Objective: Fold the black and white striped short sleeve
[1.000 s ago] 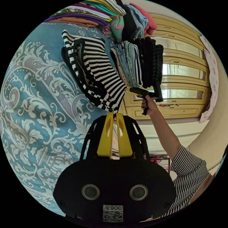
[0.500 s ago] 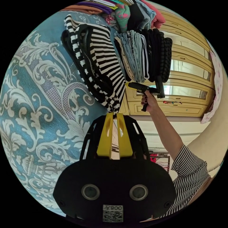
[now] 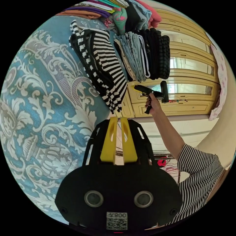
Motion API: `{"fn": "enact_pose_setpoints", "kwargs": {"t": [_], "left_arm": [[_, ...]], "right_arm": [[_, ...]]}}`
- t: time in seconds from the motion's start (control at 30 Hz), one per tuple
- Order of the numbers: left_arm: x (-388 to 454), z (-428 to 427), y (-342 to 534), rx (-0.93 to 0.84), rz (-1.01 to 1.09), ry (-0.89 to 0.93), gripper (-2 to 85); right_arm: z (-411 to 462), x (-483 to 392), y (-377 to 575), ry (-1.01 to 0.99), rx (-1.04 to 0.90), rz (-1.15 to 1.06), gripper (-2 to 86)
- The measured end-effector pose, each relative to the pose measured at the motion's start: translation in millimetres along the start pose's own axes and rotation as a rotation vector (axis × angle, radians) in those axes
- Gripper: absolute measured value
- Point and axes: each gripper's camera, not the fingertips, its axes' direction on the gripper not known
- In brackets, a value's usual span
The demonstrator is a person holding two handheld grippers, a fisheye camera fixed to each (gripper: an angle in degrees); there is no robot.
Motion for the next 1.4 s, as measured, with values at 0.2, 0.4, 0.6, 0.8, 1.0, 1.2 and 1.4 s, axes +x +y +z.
{"fn": "enact_pose_setpoints", "kwargs": {"t": [0.2,0.4,0.6,0.8,1.0,1.2,1.4], "left_arm": [[9,22,-21,-0.129,0.022,-0.224,0.6],[10,-4,2,-0.076,0.056,-0.211,0.2],[7,-82,61,0.048,0.114,-0.208,0.3],[4,-148,134,0.159,0.063,-0.231,0.6],[14,-201,199,0.218,0.014,-0.389,0.3],[14,-228,242,0.249,-0.046,-0.306,0.2],[27,-241,258,0.238,-0.039,-0.257,0.2]], "right_arm": [[13,-68,37,-0.022,0.074,-0.184,0.1],[44,-72,63,-0.004,0.102,-0.203,0.1],[21,-62,85,-0.132,0.171,-0.165,0.4],[4,-139,74,-0.307,0.282,-0.346,2.9],[-19,-271,35,-0.344,0.359,-0.607,6.4],[-34,-386,16,-0.207,0.435,-0.771,7.6],[-15,-451,6,-0.082,0.416,-0.813,10.3]]}}
